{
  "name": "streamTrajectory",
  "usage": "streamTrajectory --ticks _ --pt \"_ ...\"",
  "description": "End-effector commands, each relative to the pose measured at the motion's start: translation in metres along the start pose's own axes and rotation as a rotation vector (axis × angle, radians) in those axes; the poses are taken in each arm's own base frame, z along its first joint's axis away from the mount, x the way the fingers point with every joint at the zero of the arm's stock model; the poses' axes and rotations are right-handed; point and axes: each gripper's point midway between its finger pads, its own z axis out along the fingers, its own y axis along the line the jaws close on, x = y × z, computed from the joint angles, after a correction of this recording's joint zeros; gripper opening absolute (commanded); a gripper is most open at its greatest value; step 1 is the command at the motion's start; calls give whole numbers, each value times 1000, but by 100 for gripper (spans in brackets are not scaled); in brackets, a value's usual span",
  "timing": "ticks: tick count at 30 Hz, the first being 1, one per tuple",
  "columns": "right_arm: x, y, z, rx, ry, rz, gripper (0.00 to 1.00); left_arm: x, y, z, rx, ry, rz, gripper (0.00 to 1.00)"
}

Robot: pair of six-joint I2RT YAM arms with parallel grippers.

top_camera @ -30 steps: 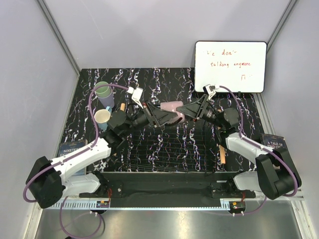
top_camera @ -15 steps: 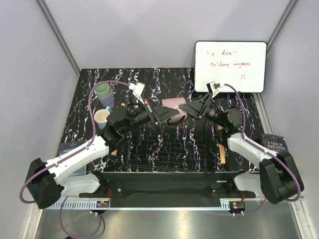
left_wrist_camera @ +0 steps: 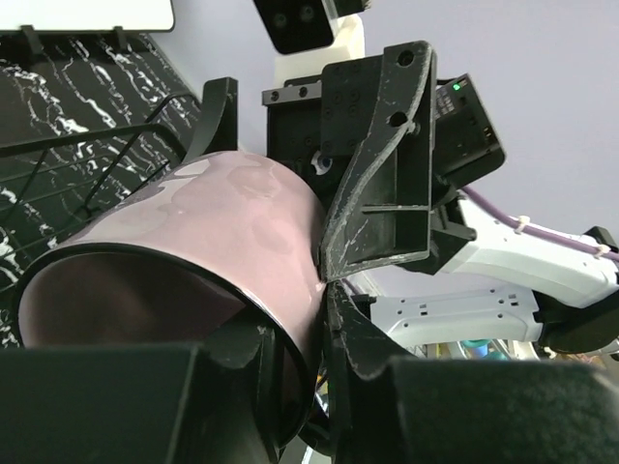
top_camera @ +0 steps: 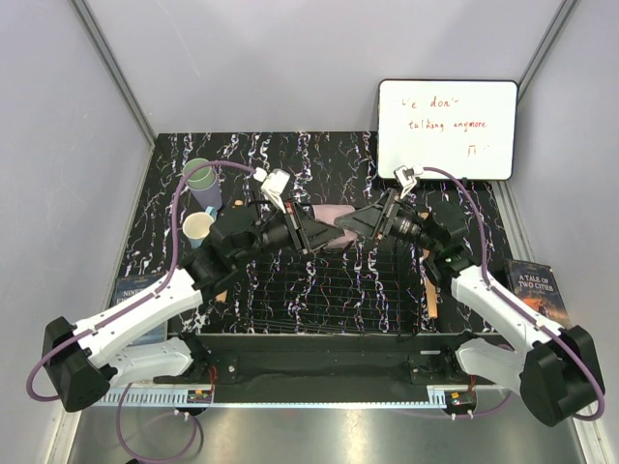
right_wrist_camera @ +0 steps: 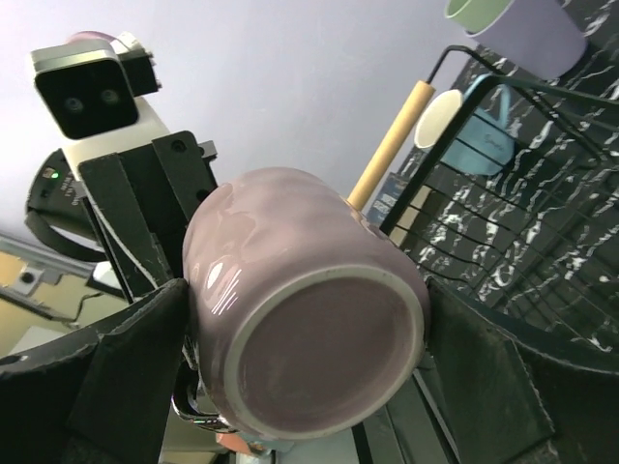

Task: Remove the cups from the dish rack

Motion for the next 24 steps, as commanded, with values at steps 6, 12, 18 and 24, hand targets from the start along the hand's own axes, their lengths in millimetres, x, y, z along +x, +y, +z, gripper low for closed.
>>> streamTrajectory --ticks 6,12,18,24 --pt "-38 7 -14 169 -131 -210 100 -63 26 -25 -229 -232 171 0" --pt "-51 23 -28 226 -181 -285 100 -83 21 -36 -282 -266 219 0" --pt "-48 16 -34 267 -177 -295 100 -118 42 -53 -503 -276 320 0" --pt "-42 6 -41 303 -174 -294 100 -167 82 -105 -837 -330 388 0"
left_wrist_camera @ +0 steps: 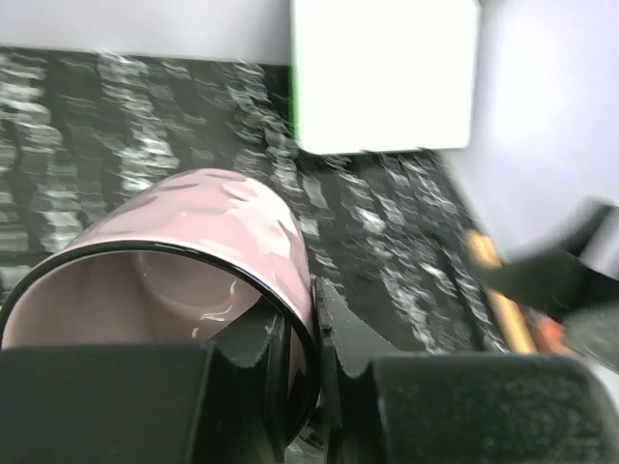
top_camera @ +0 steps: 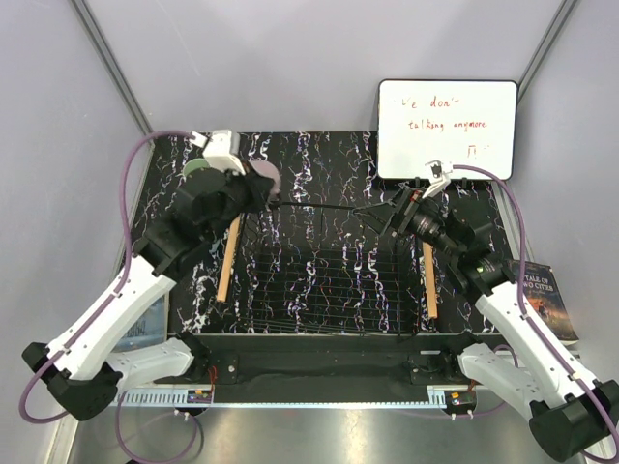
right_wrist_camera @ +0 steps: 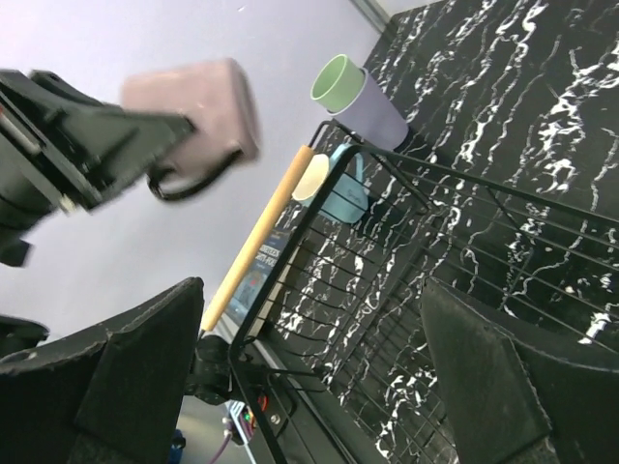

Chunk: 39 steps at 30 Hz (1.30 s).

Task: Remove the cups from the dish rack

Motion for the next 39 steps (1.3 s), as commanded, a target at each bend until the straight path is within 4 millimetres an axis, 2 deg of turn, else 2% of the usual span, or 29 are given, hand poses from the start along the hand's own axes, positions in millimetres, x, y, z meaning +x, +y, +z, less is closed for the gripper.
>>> streamTrajectory --ticks 1,3,4,6,7,10,13,18,22,31,35,39 --pt "-3 -3 -6 26 -24 -37 100 -59 69 -13 -321 -119 88 0" --pt "-1 -6 -5 33 -16 -32 100 -59 98 -17 -423 -93 87 0" --pt "0 -7 -5 34 -13 -32 100 -65 126 -22 -512 -102 66 0" --pt "5 -11 -5 42 -2 -26 100 -59 153 -25 -584 -58 51 0" --pt "6 -13 -5 44 1 -23 100 -59 178 -27 -657 -52 38 0" --pt "11 -17 -3 52 13 -13 100 -53 216 -29 -777 -16 23 0" --pt "16 -19 -4 50 24 -10 100 -53 241 -32 -863 -10 -24 0" --pt "24 -17 -9 24 37 7 100 -49 273 -32 -964 11 -48 0" --pt "34 -25 -13 35 45 11 100 -36 302 -34 -1034 45 -94 0" --pt "38 -26 -17 36 52 -3 100 23 361 -28 -1097 193 -260 0" --pt "38 -27 -17 38 48 -12 100 46 375 -20 -1088 251 -310 0" --pt "38 -27 -19 39 42 -11 100 60 386 -14 -1087 278 -342 0"
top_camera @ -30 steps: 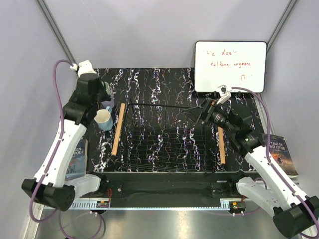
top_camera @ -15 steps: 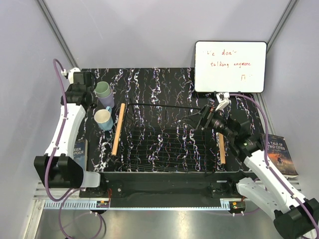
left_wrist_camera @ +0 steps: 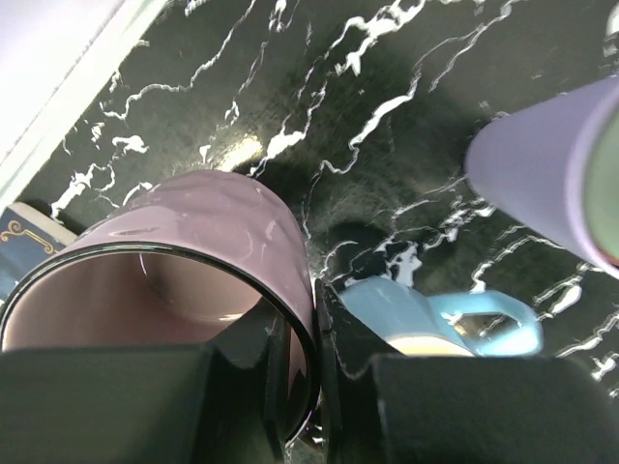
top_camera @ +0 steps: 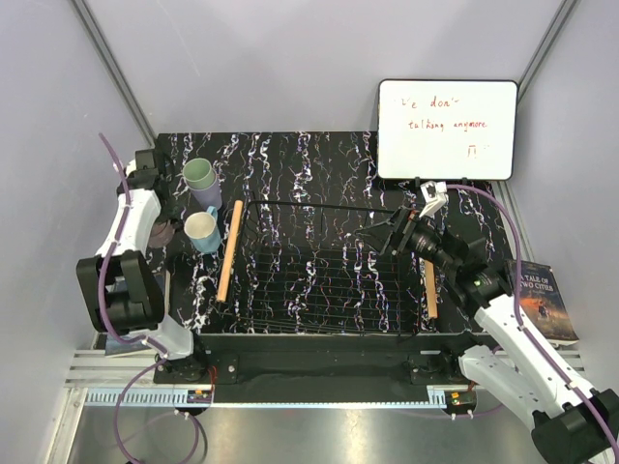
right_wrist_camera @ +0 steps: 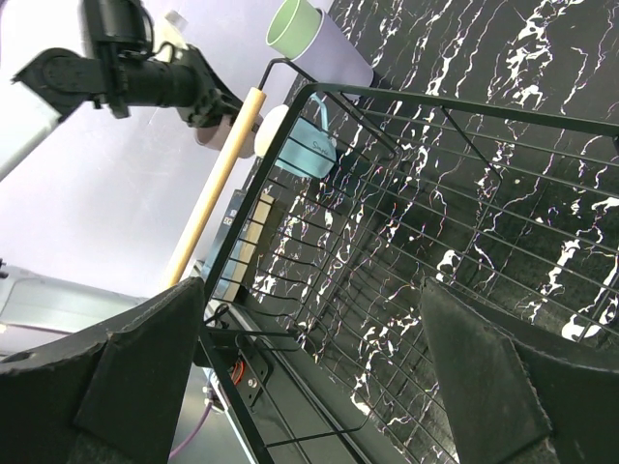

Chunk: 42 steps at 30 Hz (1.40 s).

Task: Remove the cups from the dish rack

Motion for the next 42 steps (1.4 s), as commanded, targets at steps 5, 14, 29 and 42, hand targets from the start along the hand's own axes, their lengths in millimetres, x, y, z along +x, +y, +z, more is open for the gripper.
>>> streamTrajectory --ticks 5,14,29,42 --pt "-5 9 -5 -36 -26 -36 100 -12 -16 24 58 -13 -58 0" --pt "-4 6 -5 -26 -24 -29 100 -1 -5 44 -2 12 -68 0" --pt "-2 3 -2 -17 -12 -21 100 30 1 70 -44 94 -72 0" --pt "2 -1 -2 -10 -4 -16 100 27 6 65 -61 74 -88 17"
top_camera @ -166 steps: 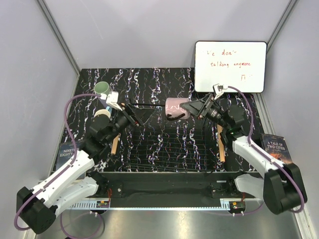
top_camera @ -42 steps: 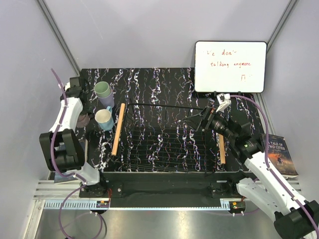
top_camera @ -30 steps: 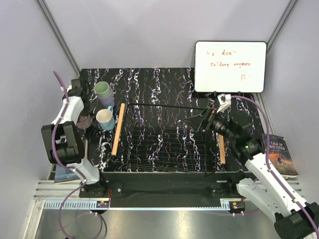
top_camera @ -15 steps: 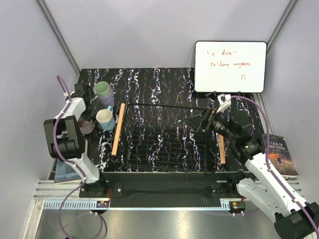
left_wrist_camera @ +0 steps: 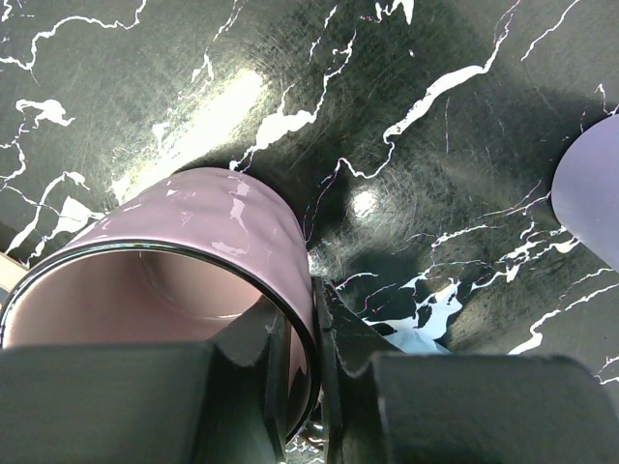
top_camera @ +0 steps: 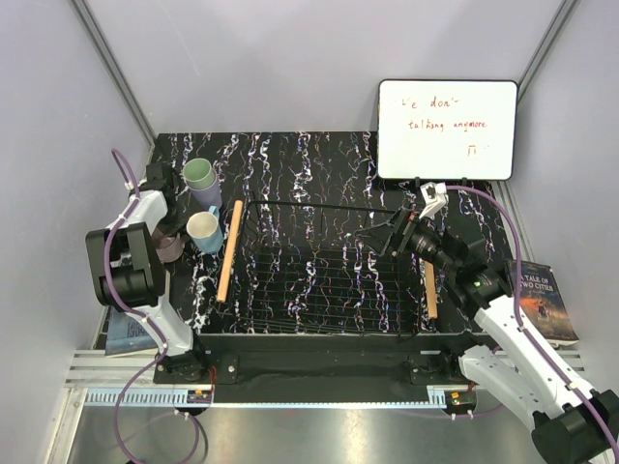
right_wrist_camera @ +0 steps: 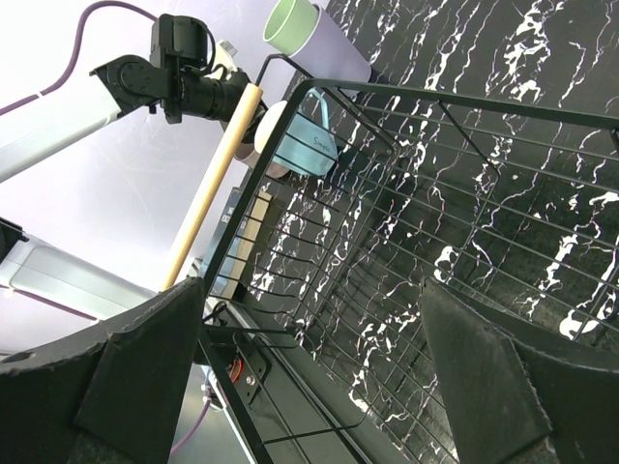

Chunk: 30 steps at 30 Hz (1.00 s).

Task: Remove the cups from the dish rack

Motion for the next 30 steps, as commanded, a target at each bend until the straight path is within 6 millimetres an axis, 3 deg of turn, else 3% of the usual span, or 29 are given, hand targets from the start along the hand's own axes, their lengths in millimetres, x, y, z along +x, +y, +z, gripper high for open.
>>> streamTrajectory --ticks 1,4,9,13,16,21,23,24,25,27,28,30 --pt "0 0 0 -11 -5 -14 100 -22 -1 -12 13 -84 -39 24" --pt "0 -1 0 -9 -5 -15 100 -27 -3 -18 25 -94 -47 36" --pt "0 -1 1 -10 -2 -19 100 -33 -7 -30 53 -110 -54 45" --pt "1 -1 1 -10 0 -17 100 -55 -12 -53 83 -167 -77 55" --pt "1 -1 2 -14 0 -16 100 -72 -15 -82 107 -228 -82 58" --pt "0 -2 5 -15 -1 -14 100 -110 -23 -158 175 -387 -108 63" --pt "-2 -1 6 -13 -3 -19 100 -108 -34 -186 204 -440 -70 66" --pt "-3 -3 6 -3 -8 -26 100 -111 -34 -201 209 -482 -69 73" --pt "-4 -4 7 4 -9 -32 100 -102 -44 -225 258 -518 -45 78" --pt "-8 -7 6 31 -18 -48 100 -91 -48 -245 268 -575 -13 87" --pt "-11 -6 6 34 -26 -56 100 -76 -61 -265 325 -596 29 91" --pt "-9 -12 6 68 -8 -55 100 -59 -67 -273 335 -614 74 94"
